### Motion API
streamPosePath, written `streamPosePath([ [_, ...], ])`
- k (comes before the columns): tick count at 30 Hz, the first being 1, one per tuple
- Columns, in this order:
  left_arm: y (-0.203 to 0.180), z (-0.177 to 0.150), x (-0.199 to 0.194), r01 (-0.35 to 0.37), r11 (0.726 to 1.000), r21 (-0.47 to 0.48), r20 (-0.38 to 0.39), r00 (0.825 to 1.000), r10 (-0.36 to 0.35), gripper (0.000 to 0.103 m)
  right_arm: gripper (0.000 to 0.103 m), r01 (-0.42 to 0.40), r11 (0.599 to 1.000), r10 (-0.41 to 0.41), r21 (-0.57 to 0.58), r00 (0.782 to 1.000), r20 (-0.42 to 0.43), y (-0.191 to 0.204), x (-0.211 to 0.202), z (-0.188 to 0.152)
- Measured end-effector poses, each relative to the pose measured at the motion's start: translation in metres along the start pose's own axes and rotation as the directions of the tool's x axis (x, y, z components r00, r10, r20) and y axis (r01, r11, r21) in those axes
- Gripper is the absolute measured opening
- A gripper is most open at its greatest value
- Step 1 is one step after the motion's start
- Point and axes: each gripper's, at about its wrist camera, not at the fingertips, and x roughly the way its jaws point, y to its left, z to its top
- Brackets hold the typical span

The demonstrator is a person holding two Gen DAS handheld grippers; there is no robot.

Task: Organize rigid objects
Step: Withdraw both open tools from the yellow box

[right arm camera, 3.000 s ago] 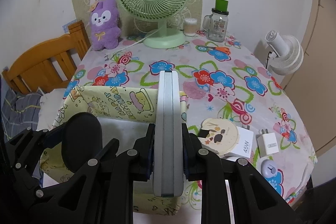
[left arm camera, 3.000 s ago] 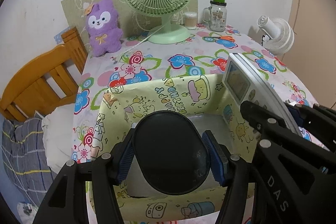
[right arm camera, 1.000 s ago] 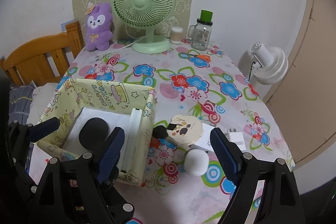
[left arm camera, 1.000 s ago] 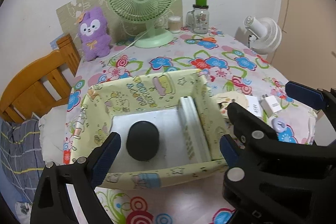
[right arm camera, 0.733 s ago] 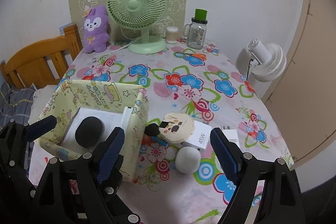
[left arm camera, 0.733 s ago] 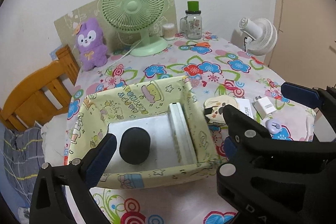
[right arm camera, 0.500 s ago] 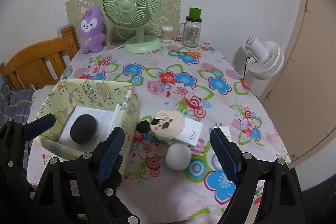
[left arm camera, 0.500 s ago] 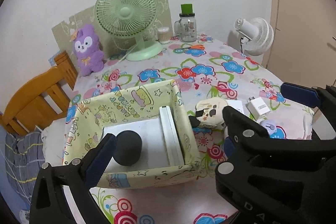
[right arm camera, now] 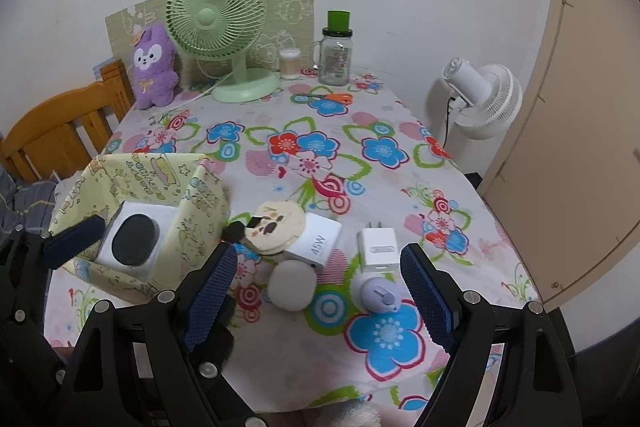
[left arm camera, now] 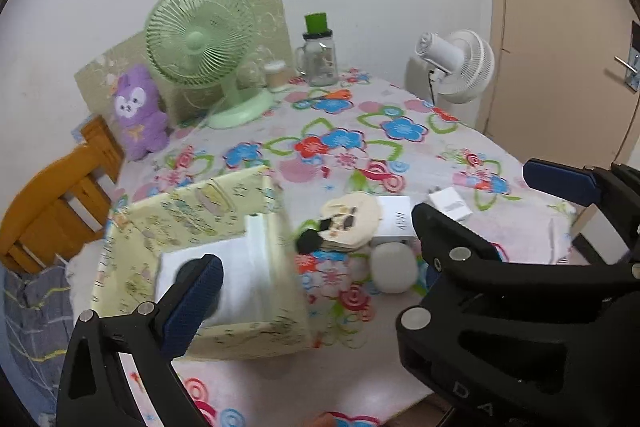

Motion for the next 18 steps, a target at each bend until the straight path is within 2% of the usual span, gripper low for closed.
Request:
streamPosePath([
  [6,-0.011,0.002,0.004,0.012,1.000,-0.009,-0.018,1.000,-0.012,0.101,0.086,0.007,1.000,-0.007,0.003,1.000,0.005,-0.014,-0.002,-0.003],
  [18,-0.029,0.006,0.007,0.051,0.999,-0.019,0.010,0.999,-0.050,0.093,0.086,0.001,1.000,-0.001,0.003,1.000,0.023,-0.034,-0.005,-0.005],
])
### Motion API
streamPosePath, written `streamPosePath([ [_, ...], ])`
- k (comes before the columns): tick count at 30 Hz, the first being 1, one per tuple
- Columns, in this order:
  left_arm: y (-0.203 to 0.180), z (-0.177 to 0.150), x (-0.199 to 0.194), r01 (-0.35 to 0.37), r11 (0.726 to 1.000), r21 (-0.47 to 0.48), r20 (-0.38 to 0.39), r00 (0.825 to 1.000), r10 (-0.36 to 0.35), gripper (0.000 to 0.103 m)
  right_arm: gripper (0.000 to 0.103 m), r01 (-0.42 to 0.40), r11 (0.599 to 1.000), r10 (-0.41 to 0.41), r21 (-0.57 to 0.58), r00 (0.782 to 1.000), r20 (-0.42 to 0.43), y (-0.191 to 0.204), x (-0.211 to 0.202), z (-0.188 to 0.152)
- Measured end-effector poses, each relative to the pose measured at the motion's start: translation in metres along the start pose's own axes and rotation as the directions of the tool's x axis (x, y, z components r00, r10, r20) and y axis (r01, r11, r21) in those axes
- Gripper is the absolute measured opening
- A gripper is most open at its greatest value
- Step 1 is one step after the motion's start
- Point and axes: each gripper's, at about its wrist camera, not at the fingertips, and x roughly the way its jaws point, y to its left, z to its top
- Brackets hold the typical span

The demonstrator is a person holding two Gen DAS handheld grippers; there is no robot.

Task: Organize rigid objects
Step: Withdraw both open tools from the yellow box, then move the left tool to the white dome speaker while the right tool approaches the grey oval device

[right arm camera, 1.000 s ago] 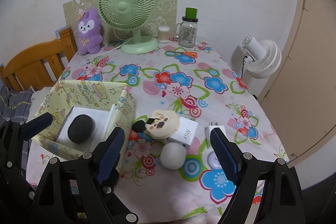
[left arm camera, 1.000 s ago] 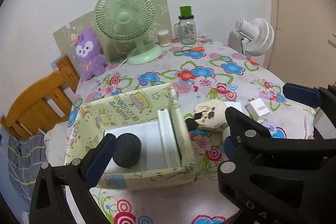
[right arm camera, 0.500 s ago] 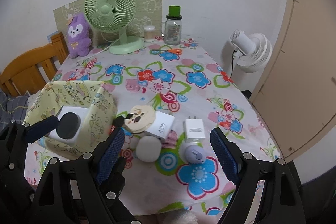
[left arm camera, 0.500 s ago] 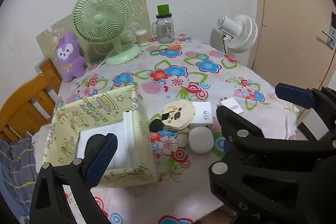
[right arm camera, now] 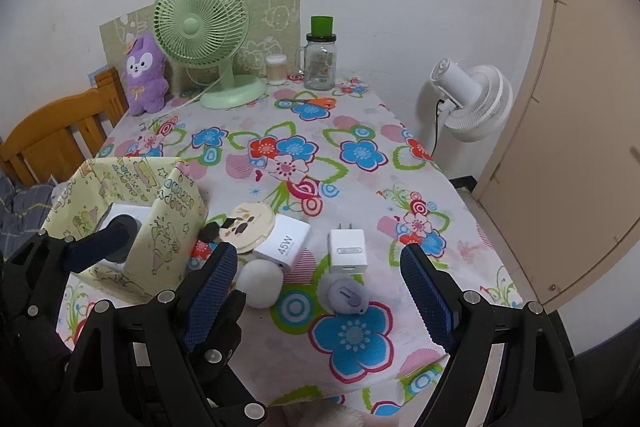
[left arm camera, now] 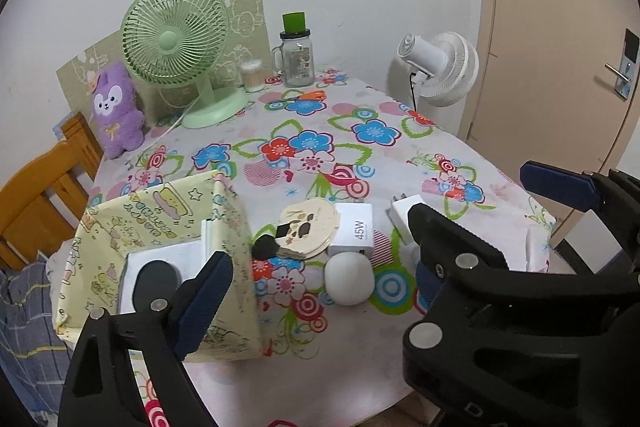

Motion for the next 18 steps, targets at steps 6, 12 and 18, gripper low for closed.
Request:
streamPosePath([
  [6,-0.005,-0.001,0.007,0.014,0.999,-0.034,0.002,1.000,-0.014,0.088,0.086,-0.015,1.000,0.015,0.008,1.000,-0.004,-0.010,0.004,-0.001],
  [12,-0.011,-0.002,0.015,0.003,1.000,-0.024,0.005,1.000,-0.003,0.088,0.086,-0.029,1.000,0.028,-0.005,1.000,-0.007,-0.017,0.011,-0.004],
  [18,-0.012,-0.005,0.030,-0.025,0.999,-0.039,-0.030,0.999,0.023,0.088,0.086,-0.052,0.999,0.052,-0.005,0.998,-0.025,-0.023,0.024,-0.008],
])
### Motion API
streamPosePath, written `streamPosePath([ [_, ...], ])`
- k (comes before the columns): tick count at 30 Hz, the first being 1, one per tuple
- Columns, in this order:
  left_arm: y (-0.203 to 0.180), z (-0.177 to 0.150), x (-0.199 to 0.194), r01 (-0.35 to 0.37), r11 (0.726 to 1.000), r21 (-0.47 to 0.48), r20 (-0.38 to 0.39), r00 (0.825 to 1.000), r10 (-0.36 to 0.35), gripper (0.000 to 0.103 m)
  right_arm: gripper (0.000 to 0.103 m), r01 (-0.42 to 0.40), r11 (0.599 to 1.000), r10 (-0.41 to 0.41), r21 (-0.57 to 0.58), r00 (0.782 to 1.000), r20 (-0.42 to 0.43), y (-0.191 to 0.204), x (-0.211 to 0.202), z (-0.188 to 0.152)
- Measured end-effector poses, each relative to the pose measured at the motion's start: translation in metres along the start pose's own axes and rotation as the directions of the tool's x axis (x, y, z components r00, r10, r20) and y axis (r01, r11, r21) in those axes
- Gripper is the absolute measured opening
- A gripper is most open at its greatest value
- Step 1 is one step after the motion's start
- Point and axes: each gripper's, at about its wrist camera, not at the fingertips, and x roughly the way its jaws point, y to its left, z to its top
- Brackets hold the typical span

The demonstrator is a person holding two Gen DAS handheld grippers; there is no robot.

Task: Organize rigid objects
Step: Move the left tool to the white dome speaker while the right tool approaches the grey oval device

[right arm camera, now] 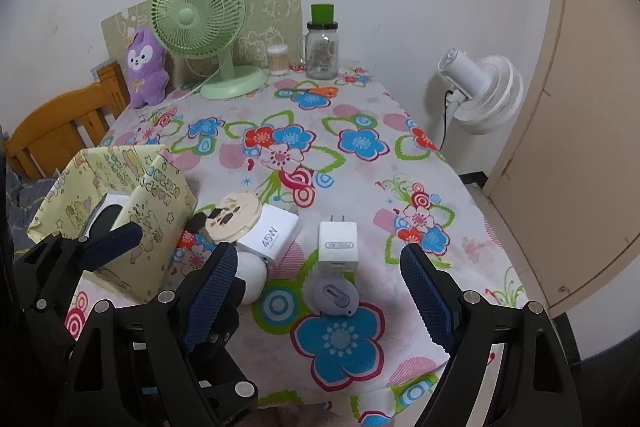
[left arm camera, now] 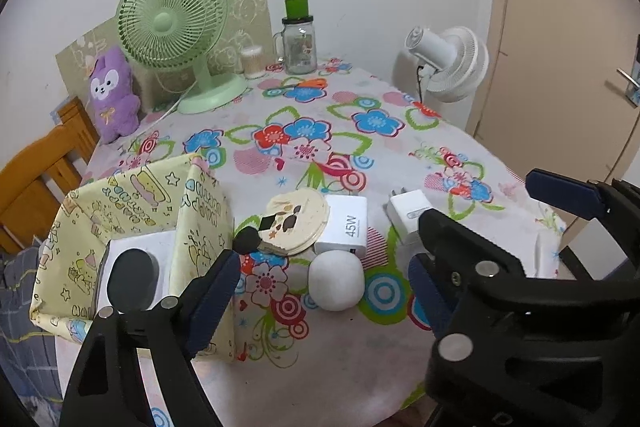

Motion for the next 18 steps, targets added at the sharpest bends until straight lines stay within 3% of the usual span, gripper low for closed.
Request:
streamPosePath([
  [9,-0.003,-0.008,0.029,-0.001,1.000,-0.023,-0.076,0.997,-0.001,0.088,0.086,-0.016,1.000,0.016,-0.019,0.999,-0.029,-0.008,0.024,-0.011],
  [18,-0.011,-0.017,0.047,0.045,0.999,0.003,-0.073,0.996,-0.045,0.088,0.086,-0.052,0.998,0.051,-0.019,0.998,-0.039,-0.015,0.042,-0.018],
])
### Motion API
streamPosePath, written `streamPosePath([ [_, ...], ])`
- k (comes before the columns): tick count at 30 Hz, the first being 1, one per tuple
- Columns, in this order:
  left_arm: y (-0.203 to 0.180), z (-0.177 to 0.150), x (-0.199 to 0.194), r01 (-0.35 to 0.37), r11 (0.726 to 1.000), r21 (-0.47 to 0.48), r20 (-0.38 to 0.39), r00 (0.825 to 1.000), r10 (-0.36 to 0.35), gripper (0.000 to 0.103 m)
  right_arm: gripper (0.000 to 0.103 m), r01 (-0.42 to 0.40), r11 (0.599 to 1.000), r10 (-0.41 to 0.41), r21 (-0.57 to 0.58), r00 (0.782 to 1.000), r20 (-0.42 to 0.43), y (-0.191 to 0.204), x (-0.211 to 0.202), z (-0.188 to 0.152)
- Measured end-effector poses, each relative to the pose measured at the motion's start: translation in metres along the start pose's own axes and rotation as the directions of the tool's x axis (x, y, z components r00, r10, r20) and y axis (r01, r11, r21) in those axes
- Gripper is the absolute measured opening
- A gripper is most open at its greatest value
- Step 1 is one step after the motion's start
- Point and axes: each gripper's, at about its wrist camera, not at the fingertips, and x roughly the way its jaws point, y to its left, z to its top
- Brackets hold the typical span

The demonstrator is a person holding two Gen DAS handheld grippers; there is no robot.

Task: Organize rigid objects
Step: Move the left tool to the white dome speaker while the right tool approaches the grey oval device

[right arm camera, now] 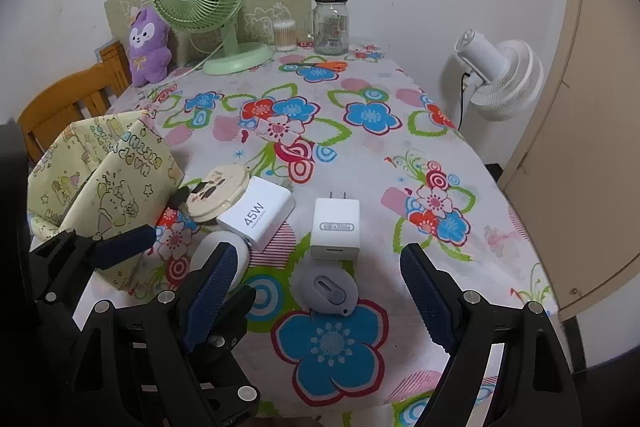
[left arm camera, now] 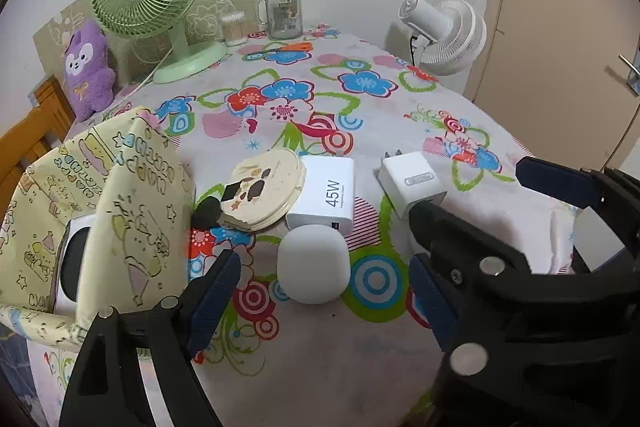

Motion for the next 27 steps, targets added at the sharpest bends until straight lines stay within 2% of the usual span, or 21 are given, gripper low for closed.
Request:
streamPosePath([
  [4,0.003,-0.004,0.003,0.035,0.999,-0.038,0.038,0.999,-0.034,0.088,0.086,-0.003,1.000,0.003,0.015,1.000,-0.005,-0.006,0.009,-0.003],
  [7,0.005,-0.007,0.006,0.036,0.998,-0.050,0.059,0.998,-0.033,0.088,0.086,-0.002,1.000,0.002,0.018,1.000,-0.009,-0.010,0.015,-0.005],
  [10,0.004,-0.008,0.015,0.048,0.998,-0.039,0.027,0.999,-0.047,0.088,0.086,-0.002,1.000,0.002,0.020,1.000,-0.009,-0.012,0.021,-0.009],
  [18,0.000,-0.010,0.030,-0.006,1.000,-0.016,0.005,1.000,0.006,0.088,0.086,0.001,0.999,0.002,0.051,0.999,-0.052,-0.023,0.040,-0.017],
  [20,0.002,-0.010,0.035,-0.027,0.999,-0.021,-0.014,1.000,0.027,0.088,0.086,0.009,0.999,-0.006,0.051,0.998,-0.059,-0.024,0.043,-0.018],
  [23,0.006,-0.011,0.044,-0.016,0.999,-0.046,-0.051,0.999,0.013,0.089,0.086,0.016,0.999,-0.013,0.048,0.998,-0.065,-0.024,0.047,-0.020],
  [27,0.007,-0.013,0.045,-0.021,0.999,-0.049,-0.030,0.999,0.020,0.089,0.086,0.005,0.997,0.000,0.077,0.997,-0.073,-0.028,0.051,-0.022],
])
